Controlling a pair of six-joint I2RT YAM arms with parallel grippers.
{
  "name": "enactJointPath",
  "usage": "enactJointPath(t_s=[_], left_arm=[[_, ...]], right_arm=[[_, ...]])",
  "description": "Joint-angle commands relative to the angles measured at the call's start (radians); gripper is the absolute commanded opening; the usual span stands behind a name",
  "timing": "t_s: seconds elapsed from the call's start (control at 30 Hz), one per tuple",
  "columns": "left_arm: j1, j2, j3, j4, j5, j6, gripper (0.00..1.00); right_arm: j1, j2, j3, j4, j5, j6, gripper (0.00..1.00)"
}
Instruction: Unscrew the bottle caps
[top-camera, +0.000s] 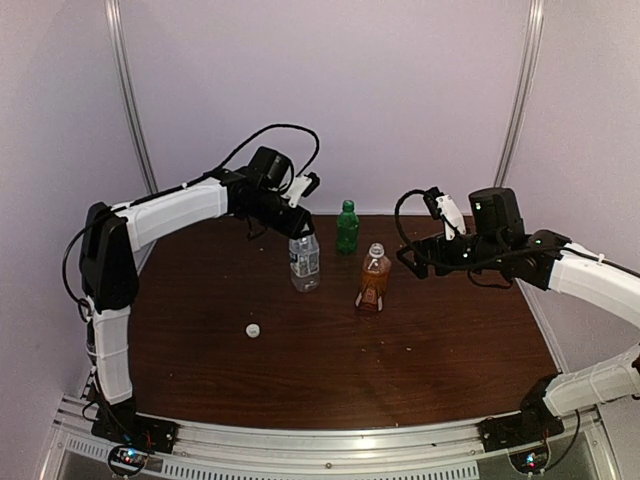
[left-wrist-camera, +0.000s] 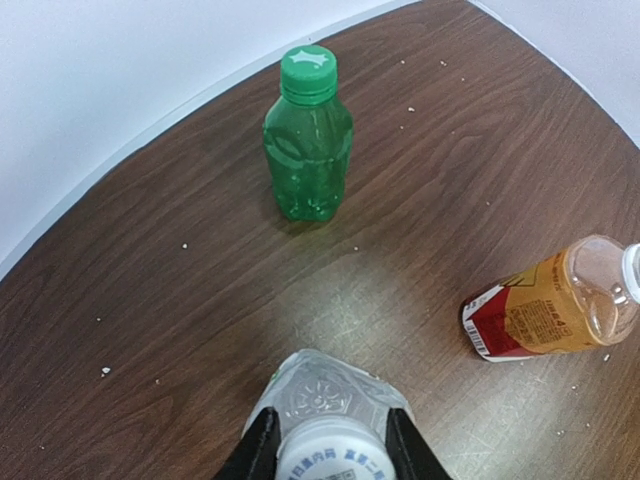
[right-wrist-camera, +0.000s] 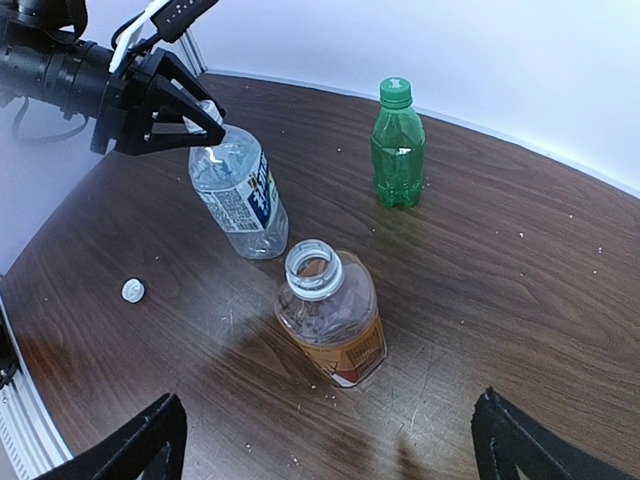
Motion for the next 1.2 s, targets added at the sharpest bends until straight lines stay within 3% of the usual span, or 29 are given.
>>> enactJointPath(t_s=[0.0, 0.5, 0.73, 1.17], left_arm=[[0.002, -0.112, -0.019, -0.013, 0.061, 0.007, 0.11], [-0.017, -0.406, -0.171, -0.032, 0.424, 0.010, 0.06], [-0.055, -0.473, -0.222, 0.087, 0.555, -0.057, 0.05], [-0.128, -0.525, -0.256, 0.140, 0.583, -0.078, 0.04]], right_arm=[[-0.003, 0.015, 0.046, 0.001, -0.015, -0.003, 1.00], [0.048, 0.074, 0.119, 0.122, -0.413, -0.079, 1.00], [0.134, 0.112, 0.184, 0.122, -0.481, -0.148, 1.00], [0.213, 0.177, 0.216, 0.125, -0.489, -0.226, 1.00]])
